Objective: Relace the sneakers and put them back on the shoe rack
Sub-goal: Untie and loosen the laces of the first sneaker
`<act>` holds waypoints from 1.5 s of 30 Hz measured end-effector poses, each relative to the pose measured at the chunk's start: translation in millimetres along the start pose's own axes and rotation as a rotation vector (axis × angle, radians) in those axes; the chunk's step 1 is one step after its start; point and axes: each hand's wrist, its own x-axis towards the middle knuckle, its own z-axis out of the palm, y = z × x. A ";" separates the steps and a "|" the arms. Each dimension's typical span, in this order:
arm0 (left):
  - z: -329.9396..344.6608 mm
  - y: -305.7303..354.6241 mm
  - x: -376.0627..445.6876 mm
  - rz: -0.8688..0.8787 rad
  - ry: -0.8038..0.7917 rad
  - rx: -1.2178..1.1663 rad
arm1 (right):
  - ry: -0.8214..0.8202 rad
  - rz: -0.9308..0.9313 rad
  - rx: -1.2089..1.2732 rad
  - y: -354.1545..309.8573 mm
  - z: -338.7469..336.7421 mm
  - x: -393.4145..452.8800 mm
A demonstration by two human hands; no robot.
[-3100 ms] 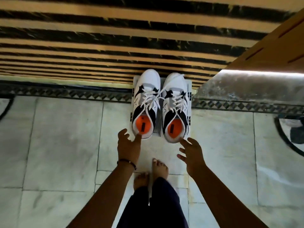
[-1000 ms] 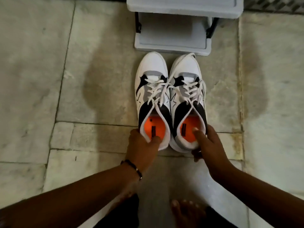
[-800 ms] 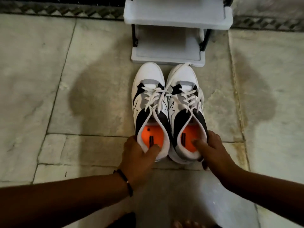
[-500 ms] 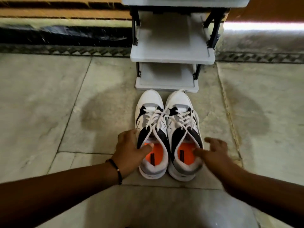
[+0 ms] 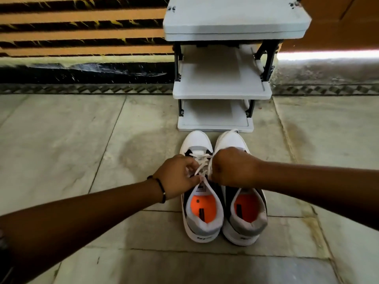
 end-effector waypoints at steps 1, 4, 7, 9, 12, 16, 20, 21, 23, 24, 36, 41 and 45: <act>1.0 1.4 -0.5 -0.020 -0.019 -0.072 | -0.019 -0.020 0.013 -0.2 4.1 -1.9; 5.5 4.9 -1.6 -0.128 -0.041 -0.378 | -0.035 0.020 0.215 0.1 11.5 -7.9; 3.0 8.9 -4.0 -0.263 0.004 -0.612 | -0.001 0.087 0.563 -2.5 17.9 -10.0; -3.2 11.9 -5.5 -0.277 0.030 -0.692 | 0.024 0.137 0.766 -3.4 23.2 -11.6; -11.7 11.4 -8.9 -0.220 -0.004 -0.699 | 0.053 0.140 0.984 -4.8 25.0 -14.8; -17.5 11.0 -16.0 -0.272 -0.024 -0.778 | 0.068 0.171 1.122 -6.6 13.4 -15.3; -14.3 12.0 -17.7 -0.287 0.057 -0.715 | 0.147 0.241 1.281 2.2 4.3 -15.7; -14.9 12.6 -17.4 -0.291 0.076 -0.710 | 0.148 0.247 1.311 2.9 3.6 -17.7; -17.6 16.6 -15.5 -0.302 0.083 -0.741 | 0.136 0.252 1.328 2.9 5.5 -21.7; -19.0 18.8 -14.8 -0.308 0.080 -0.762 | 0.137 0.258 1.311 1.7 7.6 -22.8; -65.0 29.8 -1.2 -0.162 0.207 -0.944 | 0.038 0.298 1.318 -17.9 21.4 -17.1; -54.4 46.5 -16.6 0.001 0.226 -0.813 | -0.002 0.268 1.273 -19.6 7.9 -12.9; -46.2 58.3 -21.6 0.122 0.202 -0.800 | -0.008 0.118 1.200 -19.7 -2.3 -11.9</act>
